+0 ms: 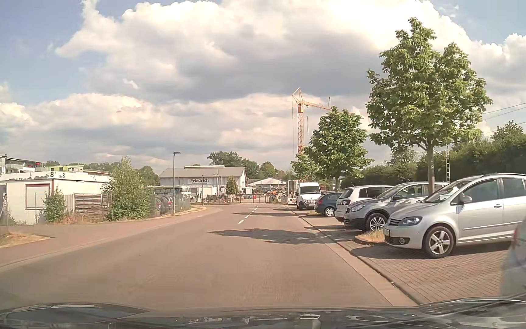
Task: Follow the waypoints while adhering to traffic rules and regulations
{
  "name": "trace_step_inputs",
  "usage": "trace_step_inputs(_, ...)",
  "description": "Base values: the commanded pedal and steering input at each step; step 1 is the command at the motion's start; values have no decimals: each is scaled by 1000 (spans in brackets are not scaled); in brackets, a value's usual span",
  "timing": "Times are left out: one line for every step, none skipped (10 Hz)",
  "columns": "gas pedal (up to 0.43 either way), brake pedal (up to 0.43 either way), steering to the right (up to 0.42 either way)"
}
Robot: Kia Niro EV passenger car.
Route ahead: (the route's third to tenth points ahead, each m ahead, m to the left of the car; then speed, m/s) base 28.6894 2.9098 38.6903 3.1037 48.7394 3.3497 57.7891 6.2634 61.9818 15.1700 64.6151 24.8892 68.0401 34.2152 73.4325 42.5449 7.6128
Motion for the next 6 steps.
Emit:
trace_step_inputs(98,0,-1)
trace_step_inputs(98,0,-1)
trace_step_inputs(98,0,-5)
trace_step_inputs(98,0,-6)
trace_step_inputs(98,0,-2)
trace_step_inputs(98,0,-3)
